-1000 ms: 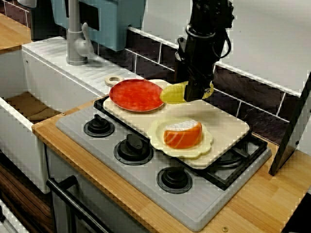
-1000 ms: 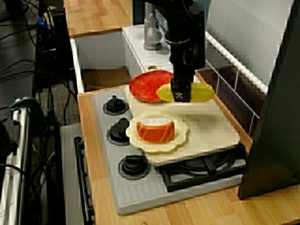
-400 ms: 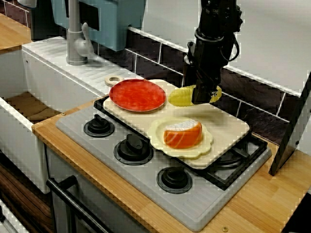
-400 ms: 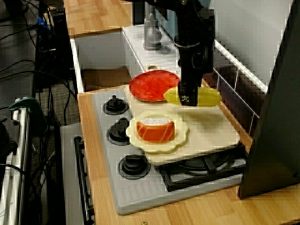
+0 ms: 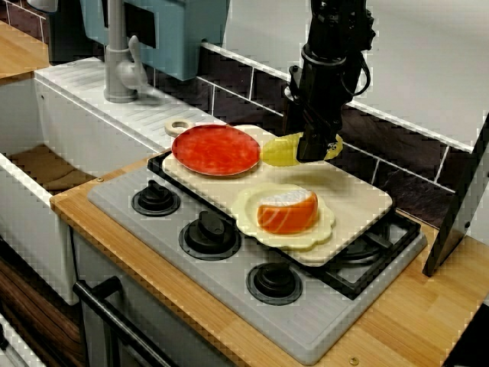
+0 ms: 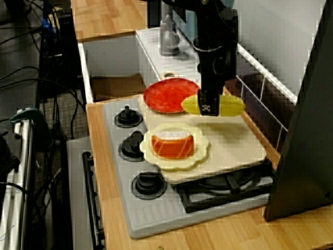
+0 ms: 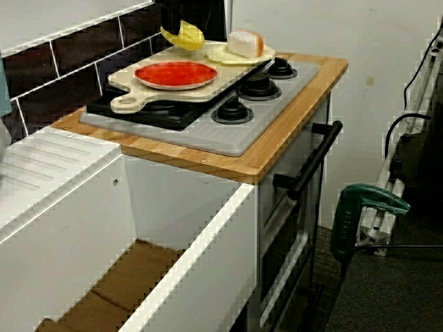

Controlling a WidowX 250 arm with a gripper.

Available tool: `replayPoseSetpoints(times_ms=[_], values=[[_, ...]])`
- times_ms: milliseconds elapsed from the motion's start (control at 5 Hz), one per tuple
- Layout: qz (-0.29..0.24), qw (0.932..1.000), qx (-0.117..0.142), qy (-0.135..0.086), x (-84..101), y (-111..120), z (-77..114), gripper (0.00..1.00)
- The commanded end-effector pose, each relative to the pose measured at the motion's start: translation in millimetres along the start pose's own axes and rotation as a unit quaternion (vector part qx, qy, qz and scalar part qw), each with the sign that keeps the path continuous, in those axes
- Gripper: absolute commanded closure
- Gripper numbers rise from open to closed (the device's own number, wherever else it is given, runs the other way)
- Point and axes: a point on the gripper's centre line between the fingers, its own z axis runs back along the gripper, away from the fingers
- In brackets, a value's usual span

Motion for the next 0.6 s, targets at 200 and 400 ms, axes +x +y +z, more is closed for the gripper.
replayPoseSetpoints(times_ms=[200, 400], values=[[0.015, 0.9996, 0.004, -0.023, 0.5, 8.5, 21.0, 0.00], [0.018, 0.9995, 0.003, -0.026, -0.8, 10.3, 25.7, 0.00]])
